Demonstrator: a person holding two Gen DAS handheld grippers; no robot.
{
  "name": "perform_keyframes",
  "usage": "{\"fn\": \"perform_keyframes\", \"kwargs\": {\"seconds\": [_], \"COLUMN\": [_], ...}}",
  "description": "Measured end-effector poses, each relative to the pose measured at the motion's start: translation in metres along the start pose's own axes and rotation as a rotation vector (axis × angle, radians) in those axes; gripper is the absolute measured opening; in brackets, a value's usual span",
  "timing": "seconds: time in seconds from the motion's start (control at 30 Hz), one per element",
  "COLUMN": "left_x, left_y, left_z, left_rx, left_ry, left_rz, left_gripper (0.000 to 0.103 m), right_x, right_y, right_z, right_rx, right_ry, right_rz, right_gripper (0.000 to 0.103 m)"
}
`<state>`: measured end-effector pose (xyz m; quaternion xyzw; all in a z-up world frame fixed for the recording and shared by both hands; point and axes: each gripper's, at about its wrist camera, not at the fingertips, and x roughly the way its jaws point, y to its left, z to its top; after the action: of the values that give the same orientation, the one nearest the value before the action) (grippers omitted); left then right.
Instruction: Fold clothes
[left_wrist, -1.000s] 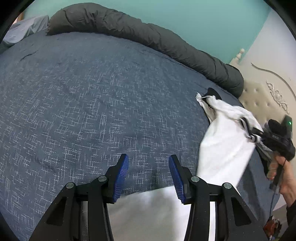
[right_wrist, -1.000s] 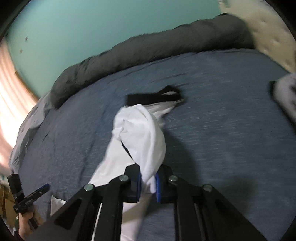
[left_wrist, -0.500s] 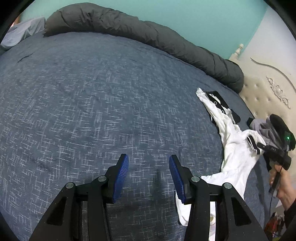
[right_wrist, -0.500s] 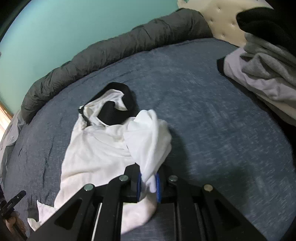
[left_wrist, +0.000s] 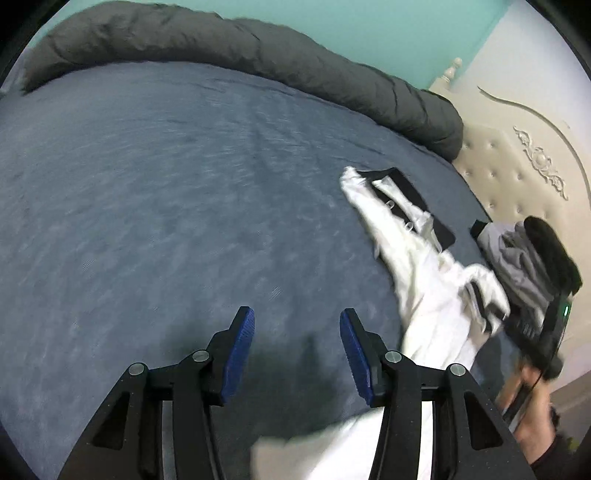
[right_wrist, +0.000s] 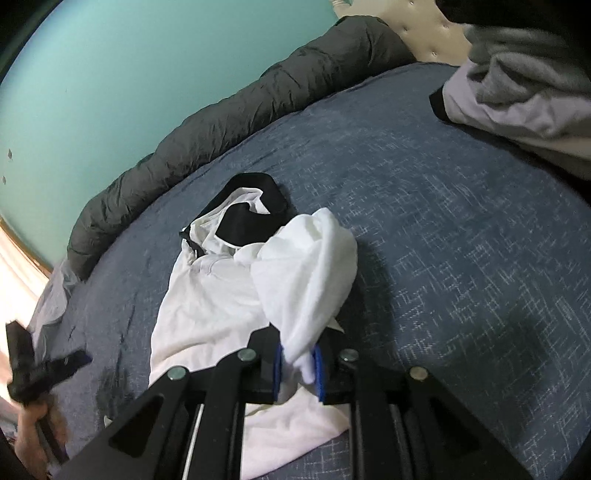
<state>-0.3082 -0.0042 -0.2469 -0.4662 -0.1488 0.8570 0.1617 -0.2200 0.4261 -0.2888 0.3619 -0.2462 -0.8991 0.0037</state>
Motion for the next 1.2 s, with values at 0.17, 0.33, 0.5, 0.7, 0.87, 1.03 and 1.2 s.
{"fn": "perform_keyframes", "kwargs": {"seconds": [0.17, 0.33, 0.5, 0.7, 0.87, 1.03, 1.2], "left_x": [0.052, 0.102, 0.142, 0.178, 0.199, 0.205, 0.183], "left_y": [-0.021, -0.038, -0.055, -0.063, -0.066, -0.071, -0.075], "left_z": [0.048, 0.084, 0.115, 0.137, 0.141, 0.136, 0.132], "left_rx": [0.008, 0.009, 0.028, 0.037, 0.027, 0.053, 0.098], "left_ry": [0.057, 0.085, 0.095, 0.113, 0.123, 0.128, 0.086], "left_rz": [0.000, 0.018, 0.023, 0.045, 0.040, 0.035, 0.029], "left_gripper": [0.052, 0.052, 0.052, 0.052, 0.052, 0.005, 0.003], "right_x": [0.007, 0.012, 0.011, 0.022, 0.025, 0.027, 0.023], "right_y": [-0.010, -0.024, -0.024, -0.026, -0.034, -0.040, -0.036], "right_z": [0.000, 0.007, 0.011, 0.011, 0.012, 0.011, 0.011], "right_rx": [0.013, 0.064, 0.038, 0.043, 0.073, 0.099, 0.080], "right_ry": [-0.003, 0.009, 0.007, 0.022, 0.018, 0.023, 0.012], "right_rz": [0.033, 0.080, 0.070, 0.066, 0.020, 0.007, 0.017], "right_gripper": [0.014, 0.014, 0.014, 0.014, 0.014, 0.014, 0.014]}}
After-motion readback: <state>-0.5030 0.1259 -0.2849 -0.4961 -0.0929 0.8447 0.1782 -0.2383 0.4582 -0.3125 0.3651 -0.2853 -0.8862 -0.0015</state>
